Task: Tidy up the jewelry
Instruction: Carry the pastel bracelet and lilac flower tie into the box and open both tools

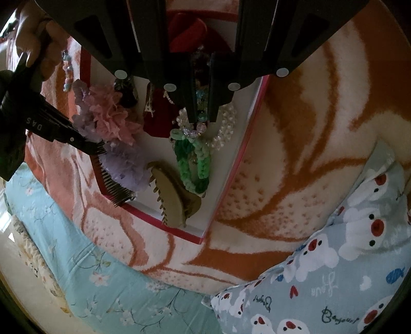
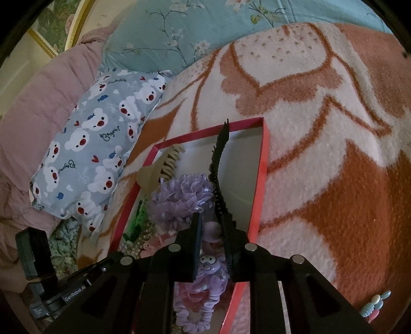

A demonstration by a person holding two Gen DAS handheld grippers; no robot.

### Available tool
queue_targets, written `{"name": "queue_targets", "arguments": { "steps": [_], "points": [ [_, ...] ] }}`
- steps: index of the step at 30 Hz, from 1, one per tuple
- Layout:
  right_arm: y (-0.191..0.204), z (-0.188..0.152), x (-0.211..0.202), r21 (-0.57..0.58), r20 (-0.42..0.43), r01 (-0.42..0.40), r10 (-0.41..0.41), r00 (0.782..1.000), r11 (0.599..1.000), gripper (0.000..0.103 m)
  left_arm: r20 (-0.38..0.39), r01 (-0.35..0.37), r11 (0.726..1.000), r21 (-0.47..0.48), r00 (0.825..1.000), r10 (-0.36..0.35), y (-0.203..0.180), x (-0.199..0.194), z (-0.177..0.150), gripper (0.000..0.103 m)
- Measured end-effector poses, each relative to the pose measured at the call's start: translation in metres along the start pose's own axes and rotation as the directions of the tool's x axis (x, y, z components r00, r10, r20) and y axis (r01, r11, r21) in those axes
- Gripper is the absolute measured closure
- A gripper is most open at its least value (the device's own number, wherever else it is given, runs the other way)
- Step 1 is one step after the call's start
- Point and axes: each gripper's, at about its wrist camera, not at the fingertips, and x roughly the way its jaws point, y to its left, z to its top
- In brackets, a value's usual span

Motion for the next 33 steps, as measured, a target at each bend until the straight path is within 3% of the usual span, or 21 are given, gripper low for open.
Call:
{"name": "queue_targets", "arguments": {
  "steps": [5, 8, 15, 17, 24, 33],
  "points": [
    [0.000, 0.000, 0.000, 0.000, -0.002, -0.001, 0.001, 1.000, 1.000, 0.085, -0.006, -0.003, 1.000, 0.000, 1.000, 0.003, 0.000, 0.000, -0.001, 0.090],
    [-0.001, -0.001, 0.000, 0.001, -0.002, 0.000, 0.000, 1.000, 1.000, 0.083, -0.006, -0.005, 1.000, -0.004, 1.000, 0.005, 0.001, -0.001, -0.002, 0.082],
    [-0.001, -0.004, -0.003, -0.003, 0.002, 0.007, -0.007, 1.000, 1.000, 0.078, -0.001, -0.011, 1.000, 0.003, 1.000, 0.011, -0.001, -0.004, -0.005, 0.079],
    [0.000, -0.006, -0.005, -0.007, 0.002, 0.006, -0.006, 1.000, 1.000, 0.074, -0.002, -0.010, 1.000, 0.004, 1.000, 0.010, -0.002, -0.005, -0.006, 0.078],
    [-0.001, -0.009, -0.011, -0.005, 0.004, 0.000, 0.000, 1.000, 1.000, 0.065, -0.002, -0.008, 1.000, 0.003, 1.000, 0.008, -0.003, -0.010, -0.008, 0.057],
    [0.005, -0.012, -0.024, -0.001, 0.020, -0.021, 0.021, 1.000, 1.000, 0.050, 0.005, 0.004, 1.000, 0.004, 1.000, -0.004, -0.005, -0.020, -0.013, 0.047]
  ]
}}
